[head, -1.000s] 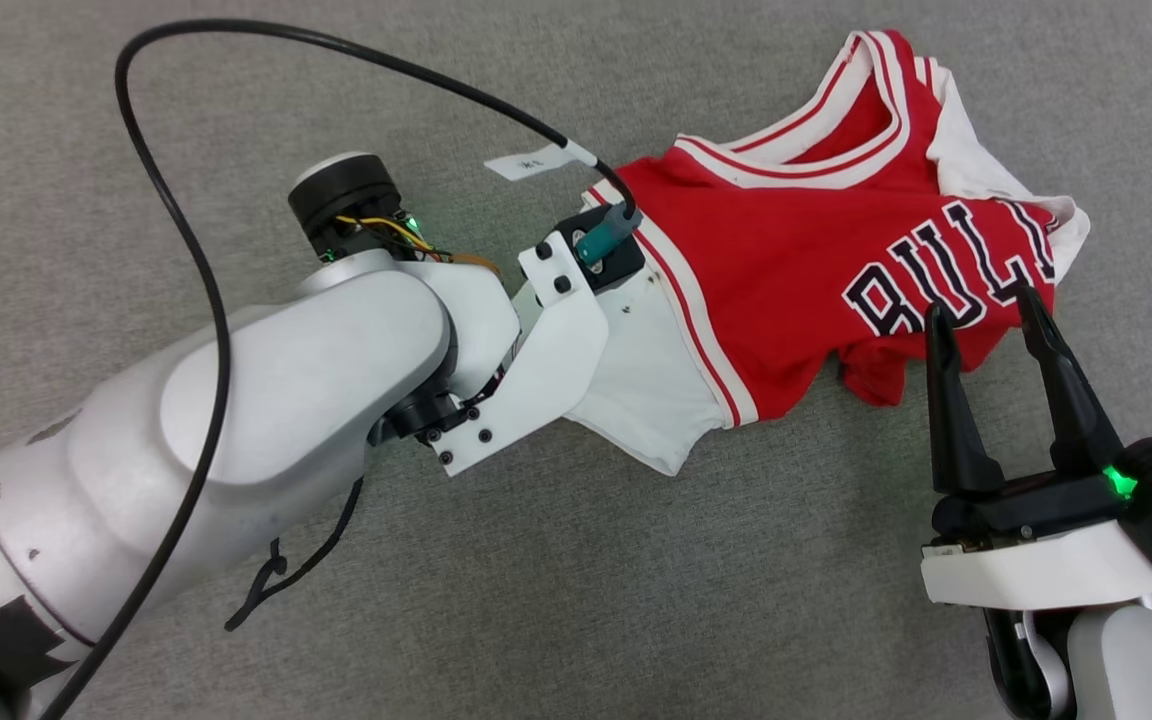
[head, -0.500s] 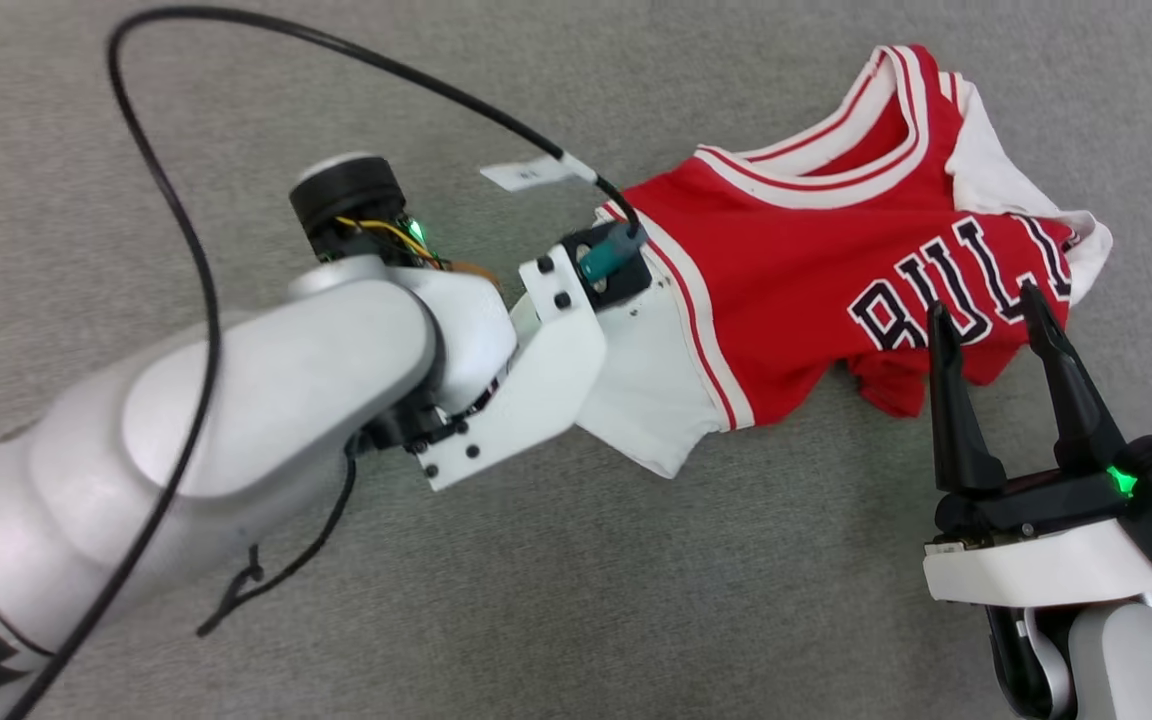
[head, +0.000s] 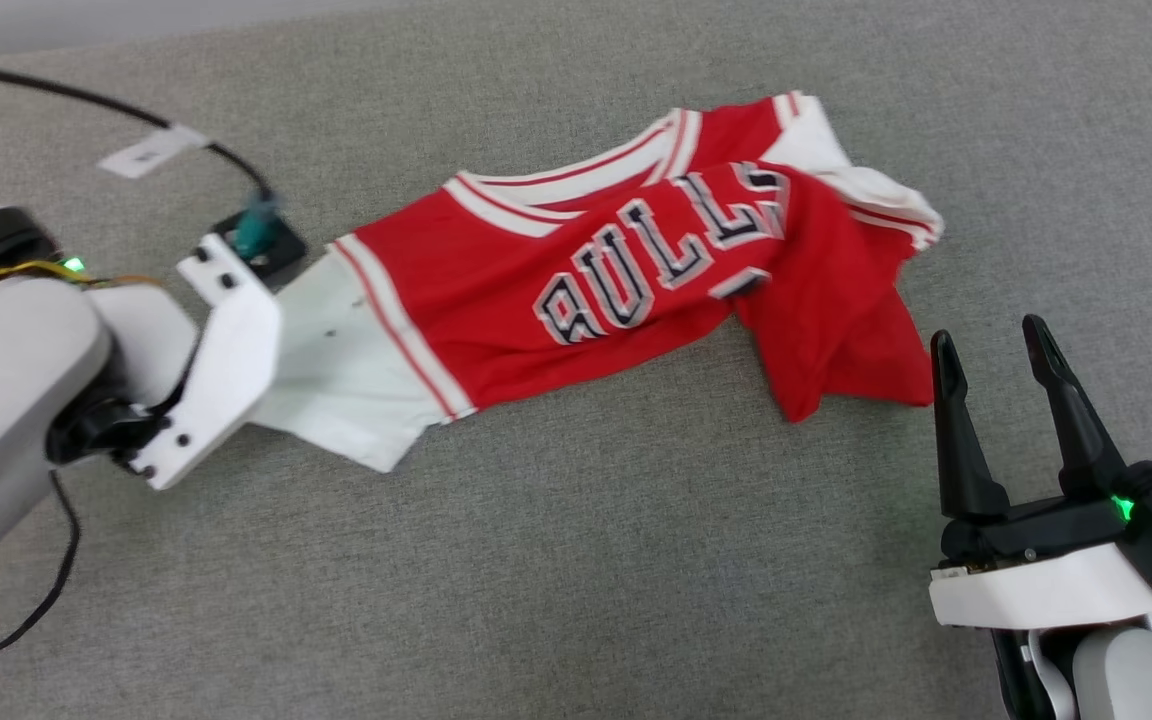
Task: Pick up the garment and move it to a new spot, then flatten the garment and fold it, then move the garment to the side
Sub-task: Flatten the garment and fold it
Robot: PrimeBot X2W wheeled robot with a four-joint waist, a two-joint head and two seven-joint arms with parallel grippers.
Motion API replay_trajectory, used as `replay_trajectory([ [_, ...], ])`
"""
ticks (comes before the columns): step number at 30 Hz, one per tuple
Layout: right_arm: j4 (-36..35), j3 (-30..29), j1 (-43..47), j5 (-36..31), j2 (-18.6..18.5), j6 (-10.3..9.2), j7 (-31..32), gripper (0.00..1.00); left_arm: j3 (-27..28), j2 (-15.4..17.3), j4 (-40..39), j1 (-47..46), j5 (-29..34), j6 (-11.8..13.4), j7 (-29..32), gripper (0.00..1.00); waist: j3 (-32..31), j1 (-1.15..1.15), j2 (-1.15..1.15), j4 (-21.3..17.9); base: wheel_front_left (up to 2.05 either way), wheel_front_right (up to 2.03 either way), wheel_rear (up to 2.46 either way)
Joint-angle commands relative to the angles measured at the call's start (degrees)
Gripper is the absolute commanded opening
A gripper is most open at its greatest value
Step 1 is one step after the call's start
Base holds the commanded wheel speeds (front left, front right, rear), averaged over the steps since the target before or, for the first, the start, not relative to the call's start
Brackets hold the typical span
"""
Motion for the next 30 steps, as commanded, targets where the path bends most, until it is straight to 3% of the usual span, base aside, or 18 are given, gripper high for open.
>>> replay_trajectory([
  [1, 0.0, -0.1, 0.8, -0.1, -0.4, -0.04, -0.2, 1.00, 0.0, 1.0, 1.6, 1.6, -0.6, 0.0, -0.8, 0.00, 0.0, 0.00, 0.00, 0.1, 0.00, 0.00, 0.00],
  [7, 0.4, -0.7, 1.3, 0.0, -0.9, -0.04, -0.2, 1.00, 0.5, 1.2, 4.0, 3.9, -1.8, 0.3, -4.3, 0.00, -0.7, 0.00, 0.00, 0.7, 0.00, 0.00, 0.00],
  [8, 0.5, -0.8, 1.4, -0.1, -1.0, -0.04, -0.2, 1.00, 0.6, 0.8, 4.1, 4.1, -1.4, 0.3, -5.3, 0.17, -1.0, 0.00, 0.00, 0.9, 0.00, 0.00, 0.00],
  [9, 0.6, -0.8, 1.5, -0.1, -1.1, -0.04, -0.2, 1.00, 0.7, 0.5, 4.1, 4.1, -0.9, 0.4, -6.6, 1.00, -1.4, 0.00, 0.00, 1.2, 0.00, 0.00, 0.00],
  [21, 1.3, -2.2, 4.3, 0.4, -1.5, -0.04, -0.2, 1.00, 5.6, -2.2, 4.3, 5.9, 1.4, 3.4, -25.8, 1.00, -7.8, 0.00, 0.00, 4.4, 0.00, 0.00, 0.00],
  [24, 1.3, -2.2, 5.0, 0.4, -1.4, -0.04, -0.2, 1.00, 6.4, -2.0, 5.1, 4.2, 0.9, 3.3, -25.6, 1.00, -8.4, 0.00, 0.00, 4.5, 0.00, 0.00, 0.00],
  [30, 0.9, -2.1, 5.4, 0.4, -1.3, -0.04, -0.2, 1.00, 5.9, -2.1, 6.3, 1.0, -2.6, 2.1, -16.8, 1.00, -8.5, 0.00, 0.00, 4.3, 0.00, 0.00, 0.00],
])
